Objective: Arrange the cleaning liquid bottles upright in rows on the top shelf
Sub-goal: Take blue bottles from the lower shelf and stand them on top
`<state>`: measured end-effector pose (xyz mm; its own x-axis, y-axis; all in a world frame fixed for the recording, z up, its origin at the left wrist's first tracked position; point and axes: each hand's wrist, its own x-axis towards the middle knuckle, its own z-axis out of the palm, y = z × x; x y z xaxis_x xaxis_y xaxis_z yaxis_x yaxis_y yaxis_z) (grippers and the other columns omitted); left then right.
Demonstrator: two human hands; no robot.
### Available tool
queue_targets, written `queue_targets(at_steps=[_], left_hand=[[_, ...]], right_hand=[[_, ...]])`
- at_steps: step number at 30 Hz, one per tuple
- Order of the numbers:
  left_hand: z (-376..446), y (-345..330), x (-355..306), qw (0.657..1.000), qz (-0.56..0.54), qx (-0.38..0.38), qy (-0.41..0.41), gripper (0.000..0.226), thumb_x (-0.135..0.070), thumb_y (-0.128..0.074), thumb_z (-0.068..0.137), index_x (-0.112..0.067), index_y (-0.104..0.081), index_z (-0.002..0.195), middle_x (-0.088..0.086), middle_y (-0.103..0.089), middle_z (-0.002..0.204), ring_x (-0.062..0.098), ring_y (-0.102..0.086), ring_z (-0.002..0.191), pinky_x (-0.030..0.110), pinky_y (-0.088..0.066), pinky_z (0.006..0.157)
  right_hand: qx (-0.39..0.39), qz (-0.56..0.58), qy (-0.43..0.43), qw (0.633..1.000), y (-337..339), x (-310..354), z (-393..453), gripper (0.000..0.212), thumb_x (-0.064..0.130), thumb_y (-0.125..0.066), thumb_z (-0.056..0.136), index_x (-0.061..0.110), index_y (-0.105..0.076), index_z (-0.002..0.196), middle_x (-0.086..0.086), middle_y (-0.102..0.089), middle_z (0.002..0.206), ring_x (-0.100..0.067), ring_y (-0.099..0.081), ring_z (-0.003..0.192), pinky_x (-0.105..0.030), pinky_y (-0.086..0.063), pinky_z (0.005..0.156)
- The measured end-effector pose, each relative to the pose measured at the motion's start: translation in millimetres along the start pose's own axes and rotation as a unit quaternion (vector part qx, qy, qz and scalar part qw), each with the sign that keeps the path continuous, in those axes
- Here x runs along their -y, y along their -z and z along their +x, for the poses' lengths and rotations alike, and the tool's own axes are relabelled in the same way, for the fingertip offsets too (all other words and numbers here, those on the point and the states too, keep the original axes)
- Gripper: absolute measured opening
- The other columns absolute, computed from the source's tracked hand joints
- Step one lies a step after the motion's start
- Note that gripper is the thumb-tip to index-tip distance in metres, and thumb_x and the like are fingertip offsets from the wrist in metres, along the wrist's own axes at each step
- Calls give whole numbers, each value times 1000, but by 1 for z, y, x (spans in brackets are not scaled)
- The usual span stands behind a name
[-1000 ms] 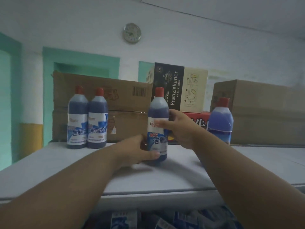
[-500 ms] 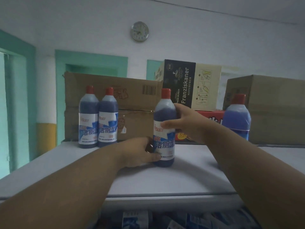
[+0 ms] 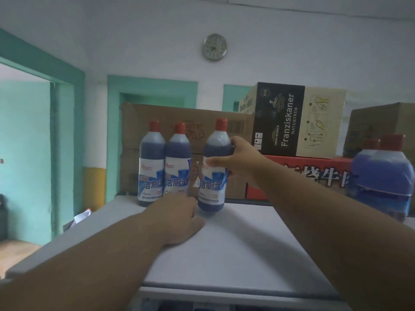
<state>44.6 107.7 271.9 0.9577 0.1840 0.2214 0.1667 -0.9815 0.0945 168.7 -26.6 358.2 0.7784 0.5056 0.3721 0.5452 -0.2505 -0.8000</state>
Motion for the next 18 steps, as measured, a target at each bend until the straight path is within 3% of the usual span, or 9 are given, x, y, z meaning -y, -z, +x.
queue_targets(at_steps=[7,13,18], left_hand=[[5,-9,6,1000,18,-7,14,32,-59,-45,93,-29,-48,104,-1,-52,114,21,-49,105,41,-48,97],[8,-8,6,1000,-2,-12,15,30,-57,-49,91,-28,-51,98,-3,-52,109,19,-48,102,40,-49,95],[10,-7,6,1000,-16,-14,15,25,-55,-51,90,-30,-48,87,-7,-51,100,16,-49,95,39,-50,92]], right_hand=[[7,-23,-3,1000,-15,-11,17,56,27,-86,76,23,-49,118,1,-63,110,-17,-66,94,-31,-61,69],[31,-48,-22,998,-26,-39,8,72,23,-91,69,26,-47,126,5,-65,117,-18,-67,103,-37,-60,85],[19,-28,-20,999,-33,-48,10,62,18,-89,71,26,-49,118,5,-66,115,-17,-66,105,-39,-59,88]])
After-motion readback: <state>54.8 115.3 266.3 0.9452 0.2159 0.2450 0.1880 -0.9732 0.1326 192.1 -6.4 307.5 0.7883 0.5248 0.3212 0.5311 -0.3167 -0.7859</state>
